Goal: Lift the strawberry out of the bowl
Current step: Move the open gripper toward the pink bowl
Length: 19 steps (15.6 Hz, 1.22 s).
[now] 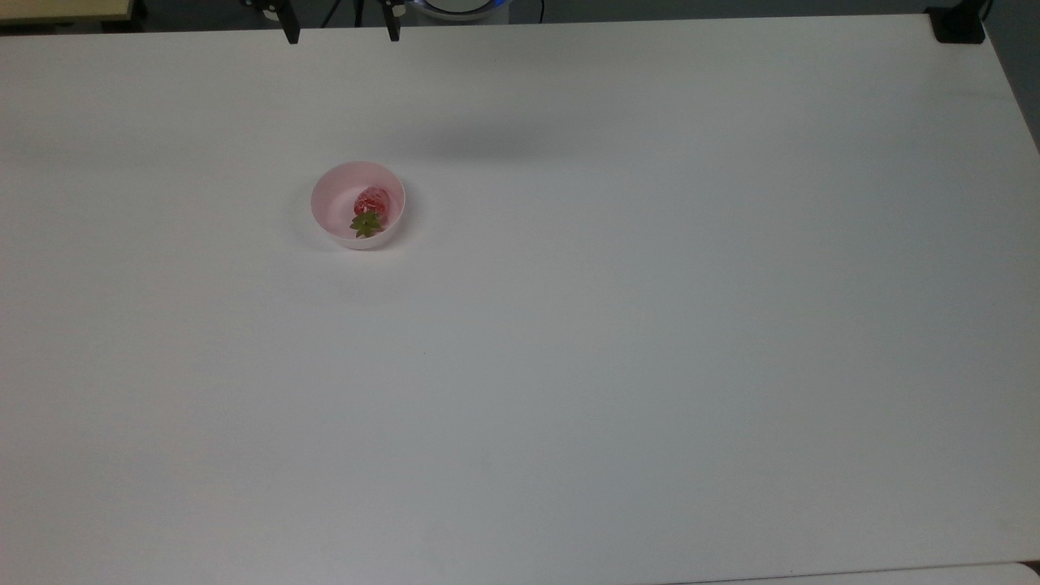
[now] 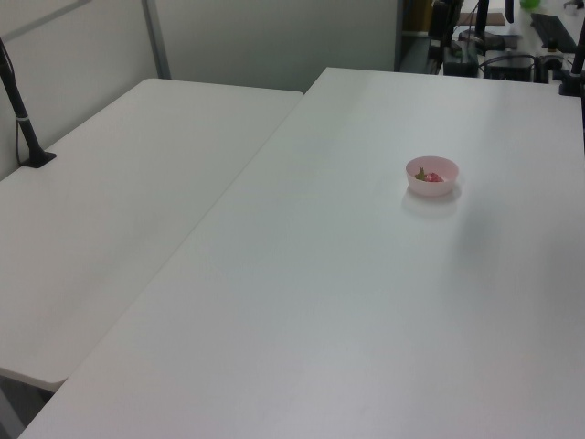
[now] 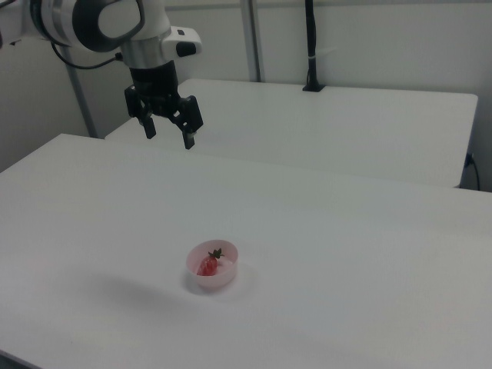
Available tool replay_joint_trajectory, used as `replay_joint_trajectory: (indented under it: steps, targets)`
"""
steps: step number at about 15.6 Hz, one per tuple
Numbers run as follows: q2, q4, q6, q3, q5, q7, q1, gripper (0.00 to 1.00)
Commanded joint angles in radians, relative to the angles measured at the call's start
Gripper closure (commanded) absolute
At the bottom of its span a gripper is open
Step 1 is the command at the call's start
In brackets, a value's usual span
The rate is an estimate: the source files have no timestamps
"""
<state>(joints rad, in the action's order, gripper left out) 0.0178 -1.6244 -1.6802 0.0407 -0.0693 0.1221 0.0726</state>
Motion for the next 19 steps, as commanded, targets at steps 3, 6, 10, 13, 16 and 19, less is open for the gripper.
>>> replay_joint_trajectory:
  steps: [3, 6, 10, 13, 16, 19]
  targets:
    - [0.005, -0.005, -0.018, -0.002, 0.031, -0.016, -0.017, 0.0]
    - [0.005, -0.005, -0.019, -0.002, 0.031, -0.016, -0.017, 0.0]
    - [0.005, -0.005, -0.019, -0.002, 0.031, -0.016, -0.017, 0.0]
    - [0.004, -0.005, -0.021, -0.001, 0.032, -0.016, -0.011, 0.0]
    - [0.002, -0.012, -0.015, 0.008, 0.071, -0.019, -0.008, 0.0]
    - [-0.002, -0.061, -0.013, 0.005, 0.207, -0.009, -0.005, 0.0]
